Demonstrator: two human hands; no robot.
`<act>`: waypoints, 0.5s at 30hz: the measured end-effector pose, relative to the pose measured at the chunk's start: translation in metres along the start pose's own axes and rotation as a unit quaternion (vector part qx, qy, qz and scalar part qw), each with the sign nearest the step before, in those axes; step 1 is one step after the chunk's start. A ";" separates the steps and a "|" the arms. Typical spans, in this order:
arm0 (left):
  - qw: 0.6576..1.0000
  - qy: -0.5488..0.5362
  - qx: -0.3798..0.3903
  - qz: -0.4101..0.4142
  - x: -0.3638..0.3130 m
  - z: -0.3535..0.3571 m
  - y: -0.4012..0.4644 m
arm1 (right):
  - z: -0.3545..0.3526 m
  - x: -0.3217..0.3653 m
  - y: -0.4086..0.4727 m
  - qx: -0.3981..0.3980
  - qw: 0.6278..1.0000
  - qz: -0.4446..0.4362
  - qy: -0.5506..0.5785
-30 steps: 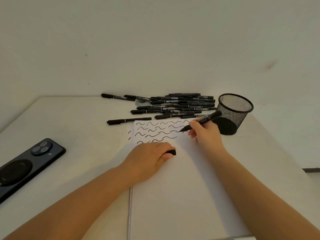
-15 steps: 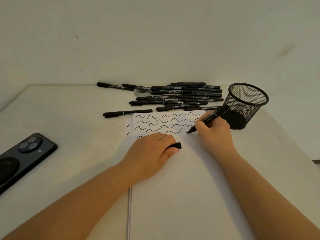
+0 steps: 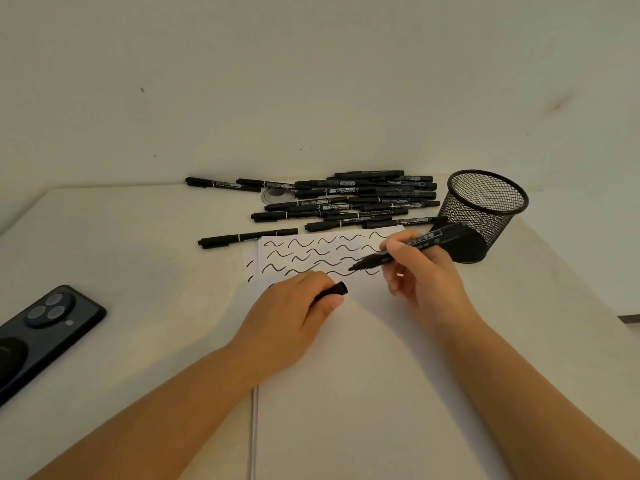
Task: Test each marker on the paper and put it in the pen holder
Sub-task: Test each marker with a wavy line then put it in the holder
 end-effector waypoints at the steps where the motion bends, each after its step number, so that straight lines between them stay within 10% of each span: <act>1: 1.000 -0.001 0.001 -0.002 0.000 0.000 0.000 | 0.001 0.000 -0.001 0.010 1.000 0.006 0.003; 15: 1.000 -0.012 -0.011 0.000 -0.005 -0.008 -0.003 | 0.012 0.006 -0.013 0.102 0.991 -0.017 -0.090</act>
Point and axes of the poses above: each hand's wrist, its own y-axis towards the middle knuckle, its own z-axis out of the palm, x = y × z, the point moved 2 cm from there along y, towards the middle knuckle, and after that the axes turned 3 degrees about -z, right-handed, at the moved point
